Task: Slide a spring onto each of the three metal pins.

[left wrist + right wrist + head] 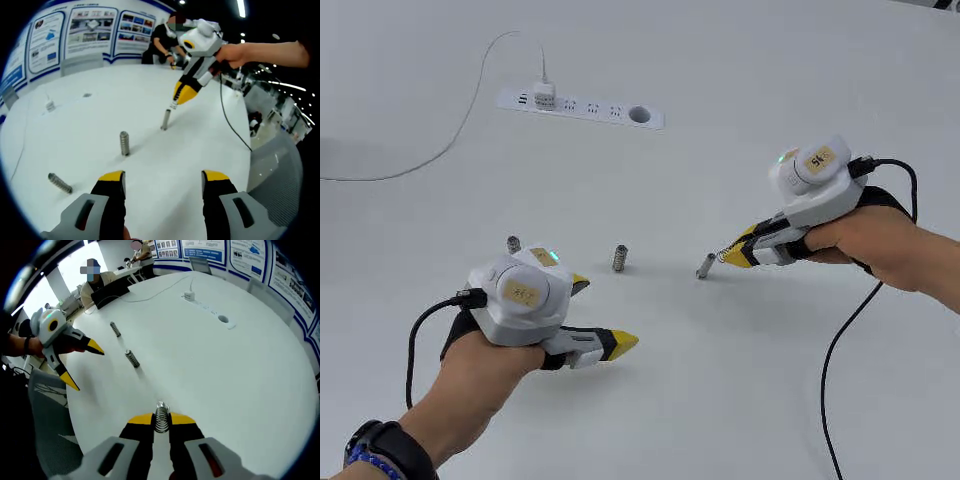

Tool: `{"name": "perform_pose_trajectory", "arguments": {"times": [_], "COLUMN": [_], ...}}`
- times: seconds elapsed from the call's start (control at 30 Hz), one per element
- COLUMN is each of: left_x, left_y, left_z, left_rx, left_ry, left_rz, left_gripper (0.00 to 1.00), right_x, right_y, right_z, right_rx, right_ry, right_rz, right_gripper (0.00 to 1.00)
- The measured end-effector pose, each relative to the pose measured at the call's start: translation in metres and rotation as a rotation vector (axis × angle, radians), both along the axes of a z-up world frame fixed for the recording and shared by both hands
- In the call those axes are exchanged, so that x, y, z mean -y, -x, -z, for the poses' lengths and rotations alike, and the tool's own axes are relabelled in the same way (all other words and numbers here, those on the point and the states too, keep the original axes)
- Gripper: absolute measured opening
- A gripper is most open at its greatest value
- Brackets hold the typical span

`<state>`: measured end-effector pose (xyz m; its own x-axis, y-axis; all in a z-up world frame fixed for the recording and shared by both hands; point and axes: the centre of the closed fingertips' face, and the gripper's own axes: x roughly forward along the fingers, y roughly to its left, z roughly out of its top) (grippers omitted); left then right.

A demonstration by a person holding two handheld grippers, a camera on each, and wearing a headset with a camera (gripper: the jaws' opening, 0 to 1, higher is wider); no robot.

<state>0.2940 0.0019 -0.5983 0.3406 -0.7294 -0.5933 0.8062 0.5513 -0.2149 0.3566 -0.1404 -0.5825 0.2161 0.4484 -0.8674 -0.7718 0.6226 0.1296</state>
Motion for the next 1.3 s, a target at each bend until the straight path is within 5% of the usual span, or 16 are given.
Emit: {"name": "perform_pose_trajectory", "arguments": {"times": [0.5,1.3], "left_x": [-0.011,-0.007], "left_y": [0.001,0.006], "left_z": [0.004,0.005], "left_rx": [-0.015,-0.028], "left_ry": [-0.003,0.003], "left_rz": [-0.021,-0.008], "left_gripper": [0.62,0.62], "right_x": [-0.009,-0.014], "right_y": [-0.005,-0.009], "right_z": [0.008,0.01], "right_rx": [-0.014,-0.024], "right_ry": [0.027,0.034], "right_rz": [-0.052,-0.063], "right_gripper": [0.12,0.13]}}
